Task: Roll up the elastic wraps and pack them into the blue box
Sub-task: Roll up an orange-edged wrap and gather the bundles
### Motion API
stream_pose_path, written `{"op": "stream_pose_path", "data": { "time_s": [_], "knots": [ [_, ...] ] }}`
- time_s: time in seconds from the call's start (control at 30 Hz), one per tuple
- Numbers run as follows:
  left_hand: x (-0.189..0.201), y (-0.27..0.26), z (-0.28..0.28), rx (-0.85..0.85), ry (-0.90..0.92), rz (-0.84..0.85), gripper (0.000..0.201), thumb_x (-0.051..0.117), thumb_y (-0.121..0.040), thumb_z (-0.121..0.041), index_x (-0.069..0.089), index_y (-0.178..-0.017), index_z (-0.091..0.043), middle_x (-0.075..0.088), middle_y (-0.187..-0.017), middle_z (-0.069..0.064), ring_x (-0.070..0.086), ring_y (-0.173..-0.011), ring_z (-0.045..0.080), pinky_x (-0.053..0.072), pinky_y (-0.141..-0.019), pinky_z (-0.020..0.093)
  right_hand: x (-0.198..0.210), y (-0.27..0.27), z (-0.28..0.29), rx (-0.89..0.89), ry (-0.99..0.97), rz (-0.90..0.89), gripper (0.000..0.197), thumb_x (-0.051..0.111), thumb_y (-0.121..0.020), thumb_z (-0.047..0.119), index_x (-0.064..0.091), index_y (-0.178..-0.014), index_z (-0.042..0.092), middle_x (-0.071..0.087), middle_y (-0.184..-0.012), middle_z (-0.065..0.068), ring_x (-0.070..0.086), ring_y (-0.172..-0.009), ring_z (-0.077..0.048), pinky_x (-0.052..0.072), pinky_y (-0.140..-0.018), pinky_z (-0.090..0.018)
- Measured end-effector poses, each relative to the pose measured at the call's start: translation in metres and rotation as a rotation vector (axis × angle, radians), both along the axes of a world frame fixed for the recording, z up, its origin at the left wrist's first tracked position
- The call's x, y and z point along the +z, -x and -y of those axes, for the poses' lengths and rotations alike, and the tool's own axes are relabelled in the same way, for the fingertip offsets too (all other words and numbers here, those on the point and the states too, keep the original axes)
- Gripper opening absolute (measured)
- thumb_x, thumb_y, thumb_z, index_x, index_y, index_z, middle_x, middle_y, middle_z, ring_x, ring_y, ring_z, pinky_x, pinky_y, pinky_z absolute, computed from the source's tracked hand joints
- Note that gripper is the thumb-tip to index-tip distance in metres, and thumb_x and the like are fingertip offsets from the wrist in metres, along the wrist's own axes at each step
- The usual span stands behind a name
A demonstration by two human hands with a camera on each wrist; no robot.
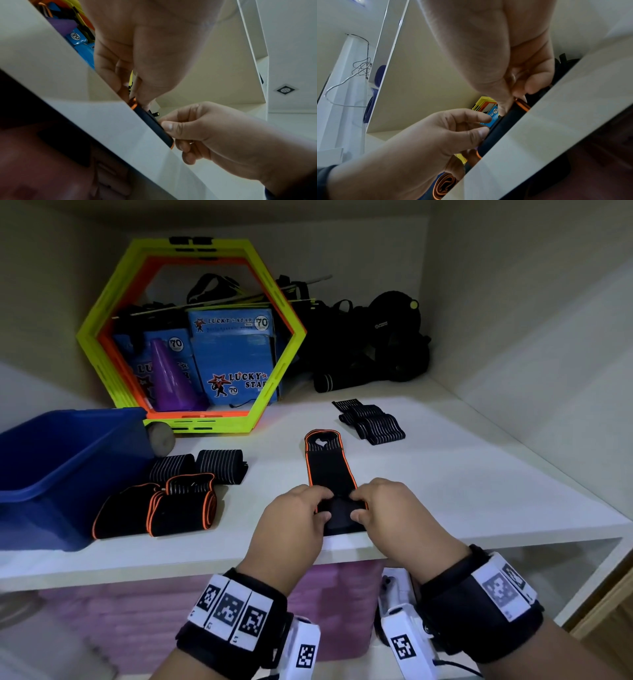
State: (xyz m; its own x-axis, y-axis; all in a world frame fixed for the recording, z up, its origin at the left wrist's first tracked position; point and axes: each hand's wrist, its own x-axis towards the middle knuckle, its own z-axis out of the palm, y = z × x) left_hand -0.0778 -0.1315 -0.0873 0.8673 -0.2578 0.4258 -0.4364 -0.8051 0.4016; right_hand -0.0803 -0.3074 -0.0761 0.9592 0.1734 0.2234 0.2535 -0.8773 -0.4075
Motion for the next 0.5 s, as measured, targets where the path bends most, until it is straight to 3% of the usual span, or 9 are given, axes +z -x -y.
{"op": "stream_pose_path", "data": {
  "time_s": [0.1,0.2,0.27,0.33,0.4,0.5],
  "knots": [
    [0.000,0.003,-0.002,-0.026,-0.065,-0.028,0.038,0.064,-0.091,-0.047,0.071,-0.118,-0.022,0.067,-0.104,-0.002,0.064,-0.091,0.018,0.051,-0.079,0.034,-0.002,0.002,0.000,0.050,-0.026,0.011,0.032,0.057,-0.096,0.017,0.065,-0.127,0.020,0.060,-0.113,-0.005,0.060,-0.100,-0.023,0.047,-0.083,-0.030],
    [-0.003,0.005,-0.004,-0.060,-0.151,-0.088,0.068,0.060,-0.075,-0.074,0.067,-0.118,-0.022,0.058,-0.117,-0.010,0.062,-0.095,0.013,0.053,-0.079,0.035,-0.005,0.002,-0.002,0.080,0.002,0.017,0.033,0.052,-0.099,0.024,0.064,-0.129,0.016,0.054,-0.127,-0.003,0.061,-0.107,-0.023,0.047,-0.092,-0.032],
    [-0.006,0.005,-0.004,-0.068,-0.159,-0.106,0.074,0.065,-0.072,-0.072,0.064,-0.125,-0.020,0.052,-0.129,-0.014,0.061,-0.103,0.012,0.052,-0.085,0.033,-0.005,0.004,-0.002,0.101,0.007,0.002,0.042,0.054,-0.097,0.033,0.060,-0.135,0.015,0.049,-0.137,0.000,0.058,-0.116,-0.020,0.044,-0.099,-0.029],
    [-0.008,0.003,-0.006,-0.077,-0.122,-0.134,0.077,0.069,-0.072,-0.069,0.060,-0.132,-0.020,0.053,-0.131,-0.014,0.059,-0.109,0.011,0.050,-0.090,0.029,-0.005,0.004,0.003,0.135,0.020,-0.034,0.053,0.062,-0.090,0.038,0.055,-0.139,0.018,0.052,-0.136,0.003,0.056,-0.118,-0.017,0.044,-0.100,-0.030],
    [-0.006,0.002,-0.007,-0.080,-0.055,-0.168,0.075,0.073,-0.075,-0.061,0.058,-0.137,-0.021,0.057,-0.131,-0.011,0.058,-0.111,0.010,0.047,-0.095,0.025,-0.004,0.002,0.009,0.138,0.012,-0.073,0.055,0.068,-0.085,0.031,0.054,-0.138,0.025,0.058,-0.129,0.005,0.057,-0.115,-0.015,0.046,-0.097,-0.030],
    [-0.002,0.004,-0.010,-0.039,0.051,-0.213,0.052,0.075,-0.085,-0.035,0.060,-0.134,-0.026,0.065,-0.124,-0.009,0.059,-0.110,0.009,0.044,-0.096,0.020,-0.005,-0.001,0.017,0.094,-0.076,-0.084,0.045,0.069,-0.085,0.018,0.061,-0.127,0.032,0.066,-0.114,0.008,0.061,-0.103,-0.012,0.047,-0.088,-0.024]
  ]
}}
